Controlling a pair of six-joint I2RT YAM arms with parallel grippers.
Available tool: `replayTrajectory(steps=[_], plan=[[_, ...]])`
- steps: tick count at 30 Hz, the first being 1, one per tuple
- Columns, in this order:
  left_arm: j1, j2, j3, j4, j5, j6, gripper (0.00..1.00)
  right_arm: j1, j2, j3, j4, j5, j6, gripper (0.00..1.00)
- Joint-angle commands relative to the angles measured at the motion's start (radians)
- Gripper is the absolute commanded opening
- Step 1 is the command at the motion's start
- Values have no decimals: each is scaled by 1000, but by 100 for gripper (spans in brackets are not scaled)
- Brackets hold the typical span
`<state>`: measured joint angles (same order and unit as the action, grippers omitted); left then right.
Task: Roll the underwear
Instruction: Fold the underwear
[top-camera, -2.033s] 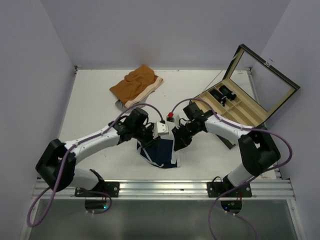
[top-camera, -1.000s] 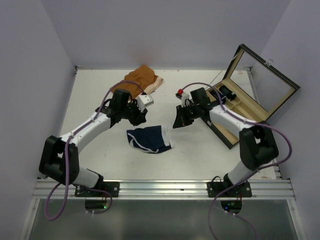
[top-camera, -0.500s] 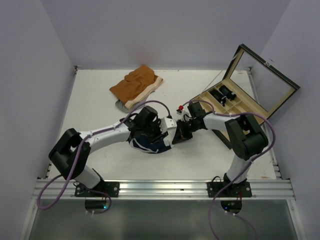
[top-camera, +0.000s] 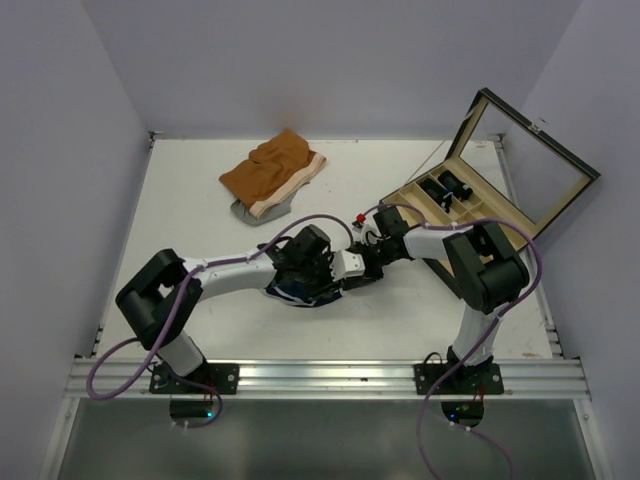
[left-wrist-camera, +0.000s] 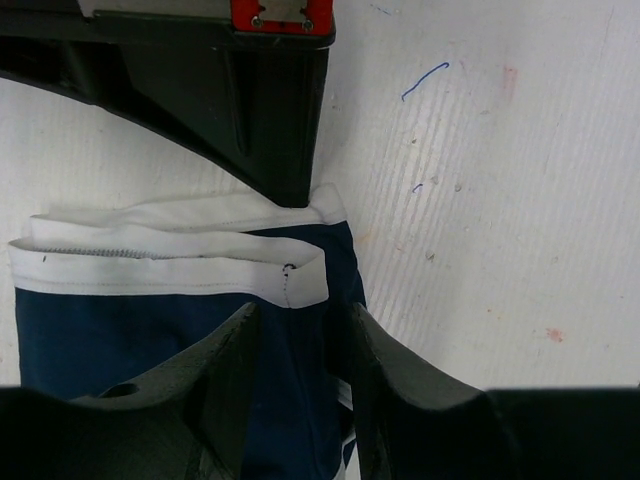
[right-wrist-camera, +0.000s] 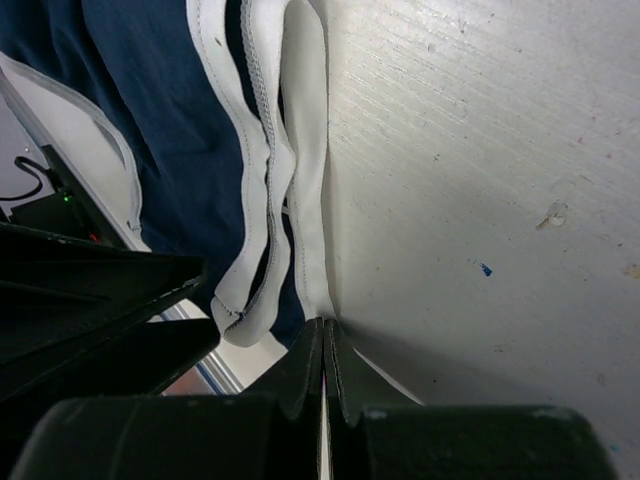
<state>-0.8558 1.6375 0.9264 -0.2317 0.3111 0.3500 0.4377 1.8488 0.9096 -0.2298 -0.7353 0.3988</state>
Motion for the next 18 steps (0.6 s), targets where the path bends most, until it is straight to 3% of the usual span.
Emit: replayTrajectory(steps=[1,5,7,10,13,18], plan=[[-17,18,29,55,-29,-6,43,-1,-10,12,-23,24,-28,0],[-28,30,46,58,-47,-9,32,1,1,12,-26,24,-35,0],[-28,31,55,61,-58,-16,19,1,0,12,-29,19,-40,0],[-28,31,71,60,-52,-22,6,3,0,11,-29,19,-44,0],[-28,28,89,54,-46,-31,0,3,1,11,-29,17,-44,0],[-28,18,111,40,-21,-39,0,3,-5,8,-28,14,-44,0]])
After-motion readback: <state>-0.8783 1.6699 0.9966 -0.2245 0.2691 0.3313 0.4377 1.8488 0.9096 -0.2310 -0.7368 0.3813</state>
